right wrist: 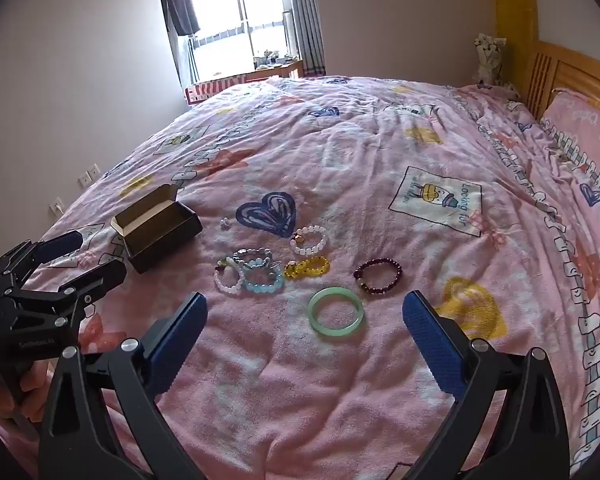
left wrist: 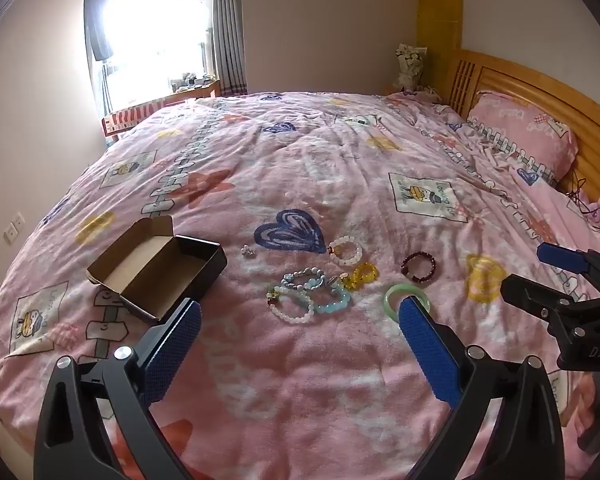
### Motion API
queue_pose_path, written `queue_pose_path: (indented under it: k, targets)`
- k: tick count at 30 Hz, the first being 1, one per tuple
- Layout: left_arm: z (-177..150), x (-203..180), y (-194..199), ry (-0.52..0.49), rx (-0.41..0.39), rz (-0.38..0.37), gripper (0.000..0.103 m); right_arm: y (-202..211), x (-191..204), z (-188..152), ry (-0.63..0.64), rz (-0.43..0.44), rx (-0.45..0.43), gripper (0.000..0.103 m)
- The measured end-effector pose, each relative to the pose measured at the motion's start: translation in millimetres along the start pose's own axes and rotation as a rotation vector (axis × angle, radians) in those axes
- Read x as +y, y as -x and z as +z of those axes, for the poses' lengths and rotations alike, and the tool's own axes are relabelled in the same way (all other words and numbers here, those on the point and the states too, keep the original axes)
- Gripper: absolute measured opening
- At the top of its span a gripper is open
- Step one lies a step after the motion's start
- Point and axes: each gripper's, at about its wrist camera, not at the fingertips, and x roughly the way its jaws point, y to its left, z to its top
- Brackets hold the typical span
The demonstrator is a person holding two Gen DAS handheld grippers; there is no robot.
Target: Organize jewelry
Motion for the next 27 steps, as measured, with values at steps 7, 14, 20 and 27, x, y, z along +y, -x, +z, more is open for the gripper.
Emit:
queue_pose_path:
  k: [7, 14, 20, 27]
  targets:
    - [-0.2, -0.3, 0.1, 0.003, -0.006, -0.005, 0.097, -0.5, 0.9, -0.4, 0.002, 0.007, 0.008, 0.096]
    - [4.8, 0.5, 0.0, 0.0, -0.011, -0.002, 0.097, 1.3, 0.5, -0.3, 0.003, 0.005, 0.005, 0.096]
    - [3.2, -0.3, 0.7, -0.003, -0.016, -0.001, 0.097, 0.4, 1.5, -2.0, 0.005, 0.004, 0.003, 0.096]
    - [4.2, 1.0, 4.0, -0.001, -0.019, 0.0, 0.097, 1.3, 2.8, -0.8, 0.007, 0.001, 0.002, 0.096]
